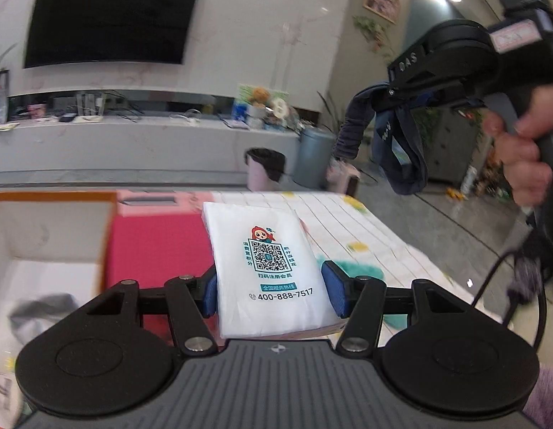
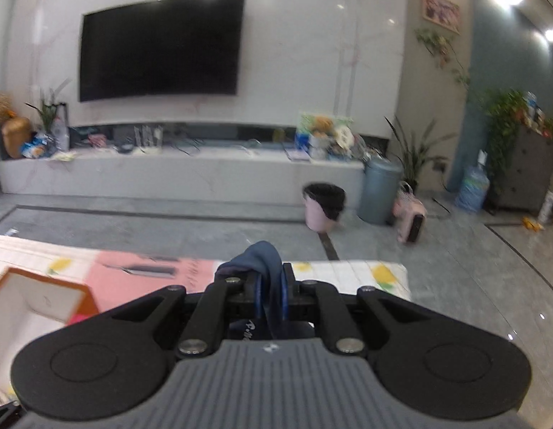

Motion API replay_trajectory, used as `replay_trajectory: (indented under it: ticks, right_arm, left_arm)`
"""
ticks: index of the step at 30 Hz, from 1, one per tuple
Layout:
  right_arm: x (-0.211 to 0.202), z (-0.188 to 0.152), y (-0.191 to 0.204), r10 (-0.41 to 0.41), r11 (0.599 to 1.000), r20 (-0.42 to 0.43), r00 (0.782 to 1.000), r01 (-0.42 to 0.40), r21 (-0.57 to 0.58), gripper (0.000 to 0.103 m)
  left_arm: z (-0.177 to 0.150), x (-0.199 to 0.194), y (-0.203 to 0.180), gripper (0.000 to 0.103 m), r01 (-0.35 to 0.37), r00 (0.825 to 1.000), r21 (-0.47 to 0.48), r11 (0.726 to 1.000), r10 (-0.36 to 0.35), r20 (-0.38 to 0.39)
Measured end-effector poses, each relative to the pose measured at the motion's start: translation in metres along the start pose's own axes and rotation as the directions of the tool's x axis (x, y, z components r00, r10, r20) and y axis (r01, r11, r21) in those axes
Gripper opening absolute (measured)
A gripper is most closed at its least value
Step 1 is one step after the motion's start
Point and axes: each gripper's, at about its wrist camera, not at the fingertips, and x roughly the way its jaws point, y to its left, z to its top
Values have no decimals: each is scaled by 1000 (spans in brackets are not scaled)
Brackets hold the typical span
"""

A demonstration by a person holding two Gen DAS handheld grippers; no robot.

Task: Organize soft objects
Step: 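Lift the tissue pack and navy strap and carry both over the orange box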

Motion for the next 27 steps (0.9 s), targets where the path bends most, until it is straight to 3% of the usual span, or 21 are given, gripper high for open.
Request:
replay_trajectory:
  ticks: [5,11,15,20,24,27]
  right_arm:
    - [-11,17,52,72,997,38,997,-71,-44,8]
    - [-12,23,113,172,981,28,985,-169,-97,8]
    - [-5,20,153,242,963,2,970,-239,-121,8]
    - [9,8,193,372,921,-71,926,-378,-100,8]
    - [18,-8,224,419,898,-94,903,-428,-107,8]
    - [25,-18,242,440,888,-118,890,-451,-88,8]
  left_arm:
    - [27,-23,38,66,-91,995,-72,993,95,42]
    - [52,-45,106,66,-227,969,-194,954,241,53]
    - [58,-35,144,66,-267,963,-204,942,267,-31]
    - [44,-18,177,66,-300,951,-221,928,274,-140]
    - [23,-2,194,65,-377,907,-210,902,313,-281]
    - [12,7,198,65,-436,857,-131,890,366,-364]
